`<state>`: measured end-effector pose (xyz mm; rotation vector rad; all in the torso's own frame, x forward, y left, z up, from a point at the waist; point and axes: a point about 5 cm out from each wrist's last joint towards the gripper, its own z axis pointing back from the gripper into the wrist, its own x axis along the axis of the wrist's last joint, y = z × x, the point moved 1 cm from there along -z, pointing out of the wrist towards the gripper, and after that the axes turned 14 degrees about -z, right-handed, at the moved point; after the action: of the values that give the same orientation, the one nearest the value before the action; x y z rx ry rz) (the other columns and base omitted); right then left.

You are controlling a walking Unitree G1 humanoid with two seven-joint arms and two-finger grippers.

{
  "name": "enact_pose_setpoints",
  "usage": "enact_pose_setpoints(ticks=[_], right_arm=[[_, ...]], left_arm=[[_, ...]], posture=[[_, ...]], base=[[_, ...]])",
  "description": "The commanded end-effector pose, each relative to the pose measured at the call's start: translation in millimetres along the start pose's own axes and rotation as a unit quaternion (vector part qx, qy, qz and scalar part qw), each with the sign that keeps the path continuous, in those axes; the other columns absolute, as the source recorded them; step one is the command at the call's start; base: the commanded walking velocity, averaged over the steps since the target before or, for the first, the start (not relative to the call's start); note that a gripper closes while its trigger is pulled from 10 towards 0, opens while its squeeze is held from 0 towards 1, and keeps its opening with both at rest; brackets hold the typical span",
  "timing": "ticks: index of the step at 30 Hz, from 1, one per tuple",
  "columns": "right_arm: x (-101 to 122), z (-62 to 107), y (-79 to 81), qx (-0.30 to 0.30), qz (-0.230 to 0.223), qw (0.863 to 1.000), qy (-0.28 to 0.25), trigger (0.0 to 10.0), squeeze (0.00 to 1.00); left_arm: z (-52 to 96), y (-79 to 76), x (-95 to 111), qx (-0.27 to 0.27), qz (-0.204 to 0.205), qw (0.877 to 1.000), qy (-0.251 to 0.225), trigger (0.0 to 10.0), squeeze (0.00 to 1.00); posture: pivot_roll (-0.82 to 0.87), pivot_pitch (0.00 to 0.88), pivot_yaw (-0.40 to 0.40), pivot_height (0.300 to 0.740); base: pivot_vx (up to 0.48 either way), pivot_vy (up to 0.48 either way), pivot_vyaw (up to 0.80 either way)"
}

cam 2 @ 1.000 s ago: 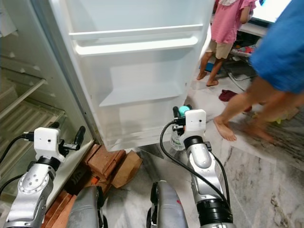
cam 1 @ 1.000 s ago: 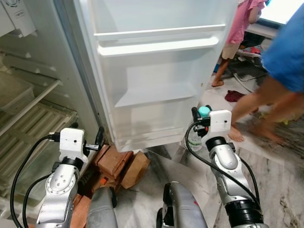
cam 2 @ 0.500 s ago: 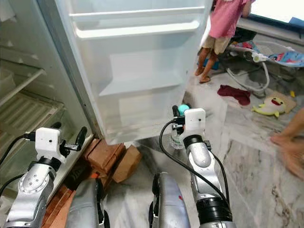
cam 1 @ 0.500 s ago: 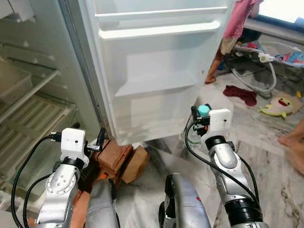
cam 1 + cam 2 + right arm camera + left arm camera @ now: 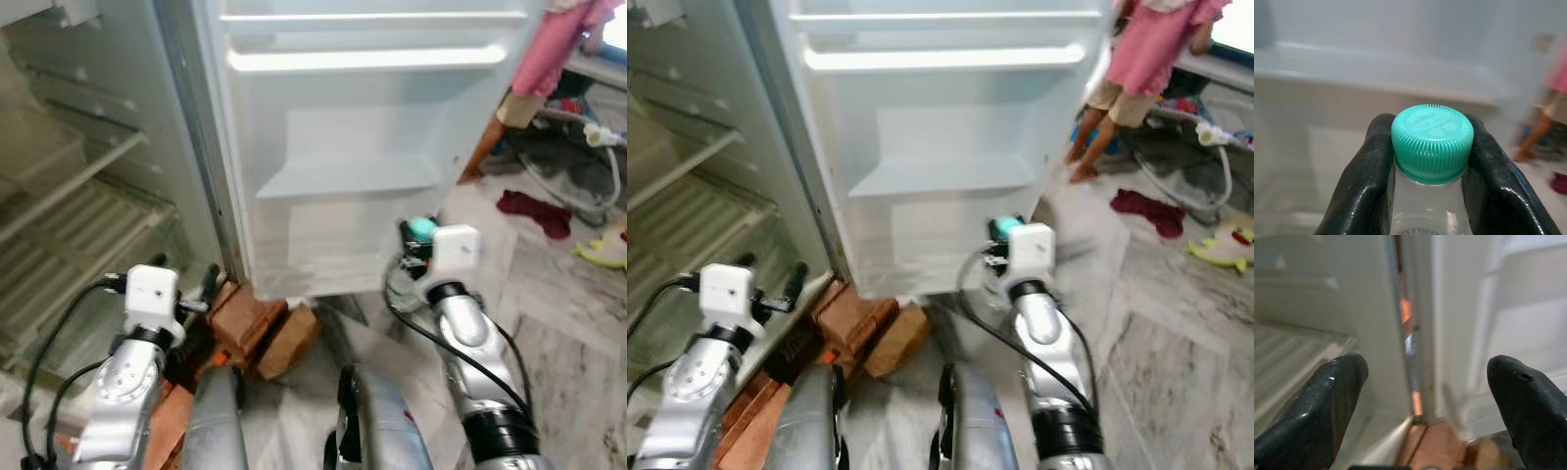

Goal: Restocking fridge

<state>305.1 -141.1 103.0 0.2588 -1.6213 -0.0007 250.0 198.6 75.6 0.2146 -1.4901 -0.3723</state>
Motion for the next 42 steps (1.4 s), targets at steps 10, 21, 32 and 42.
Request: enact_pose_setpoints(ticks=[10, 21, 32, 42], right_arm=[[5, 1.2, -10.0, -0.007, 0.015, 1.0, -0.012, 10.0, 0.0], [2, -2.3, -6.4, 0.008, 0.008, 1.0, 0.0, 10.0, 0.0], [8, -35.0, 16.1, 0.064, 0.022, 0.998, -0.009, 10.0, 0.0], [18, -61.4, 29.2, 0.093, 0.062, 0.993, -0.035, 10.0, 0.0]], left_arm=[[-2.9, -4.5, 4, -0.008, 0.006, 1.0, -0.008, 10.0, 0.0], [-1.6, -3.9, 3, -0.006, 0.007, 1.0, -0.003, 10.0, 0.0], [1.7, 8.5, 5, 0.008, -0.005, 1.0, -0.001, 10.0, 0.0], [14.7, 15.6, 10, 0.013, -0.02, 1.0, -0.005, 10.0, 0.0]], posture=[[0.02, 0.088, -0.052, 0.586], [0.02, 0.095, -0.05, 0.571], [0.07, 0.146, -0.051, 0.517], [0.13, 0.209, -0.044, 0.517]], base=[[0.3, 0.0, 0.0], [0.0, 0.0, 0.0], [0.0, 0.0, 0.0], [0.0, 0.0, 0.0]])
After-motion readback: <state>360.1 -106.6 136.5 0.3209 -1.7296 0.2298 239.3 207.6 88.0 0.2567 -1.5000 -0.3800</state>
